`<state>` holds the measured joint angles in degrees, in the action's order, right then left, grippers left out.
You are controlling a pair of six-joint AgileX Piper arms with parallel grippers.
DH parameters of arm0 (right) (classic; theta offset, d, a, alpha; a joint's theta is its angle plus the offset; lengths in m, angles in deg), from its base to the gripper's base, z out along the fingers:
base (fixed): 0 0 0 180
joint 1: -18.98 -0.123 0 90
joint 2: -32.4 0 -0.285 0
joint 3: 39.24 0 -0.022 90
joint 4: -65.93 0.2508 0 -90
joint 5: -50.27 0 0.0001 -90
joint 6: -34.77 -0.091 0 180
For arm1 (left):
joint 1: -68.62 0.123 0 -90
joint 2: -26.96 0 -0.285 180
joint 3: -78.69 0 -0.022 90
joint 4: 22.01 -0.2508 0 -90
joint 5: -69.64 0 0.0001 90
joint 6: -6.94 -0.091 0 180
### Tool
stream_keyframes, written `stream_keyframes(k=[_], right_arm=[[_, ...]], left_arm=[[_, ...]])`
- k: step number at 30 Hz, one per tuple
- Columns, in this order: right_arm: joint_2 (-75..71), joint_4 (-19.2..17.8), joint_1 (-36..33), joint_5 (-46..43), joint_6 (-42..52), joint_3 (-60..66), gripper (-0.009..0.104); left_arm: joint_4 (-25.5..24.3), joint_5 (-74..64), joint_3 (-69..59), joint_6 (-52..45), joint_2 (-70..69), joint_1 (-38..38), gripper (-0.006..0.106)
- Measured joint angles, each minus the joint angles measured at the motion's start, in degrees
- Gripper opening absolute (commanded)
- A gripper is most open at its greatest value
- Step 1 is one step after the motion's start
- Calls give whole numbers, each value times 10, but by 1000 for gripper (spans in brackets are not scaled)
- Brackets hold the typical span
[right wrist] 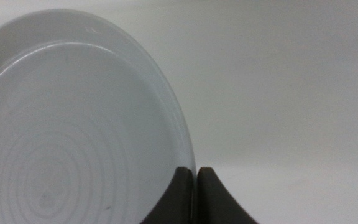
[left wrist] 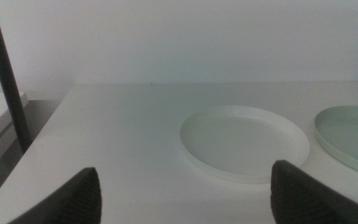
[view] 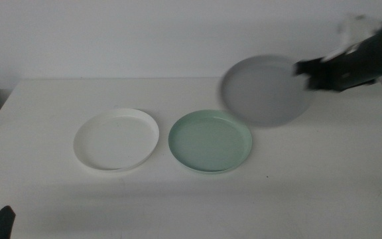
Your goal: Stack the three bowls on top of each other.
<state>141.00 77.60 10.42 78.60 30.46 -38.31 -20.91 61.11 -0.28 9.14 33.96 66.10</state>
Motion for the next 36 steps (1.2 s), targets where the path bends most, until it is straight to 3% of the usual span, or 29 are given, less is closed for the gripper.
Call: stream_keyframes(k=[7, 20, 24, 31, 36], right_arm=[[17, 8, -116, -21, -25, 16, -1], [124, 8, -135, -121, -27, 16, 1], [128, 6, -135, -131, -27, 16, 14], [115, 6, -135, -117, -27, 16, 51], [28, 2, -135, -62, 20, 16, 56]], left_arm=[[0, 0, 0, 0, 0, 0, 105], [0, 0, 0, 0, 0, 0, 105], [0, 0, 0, 0, 0, 0, 105], [0, 0, 0, 0, 0, 0, 105], [0, 0, 0, 0, 0, 0, 105]])
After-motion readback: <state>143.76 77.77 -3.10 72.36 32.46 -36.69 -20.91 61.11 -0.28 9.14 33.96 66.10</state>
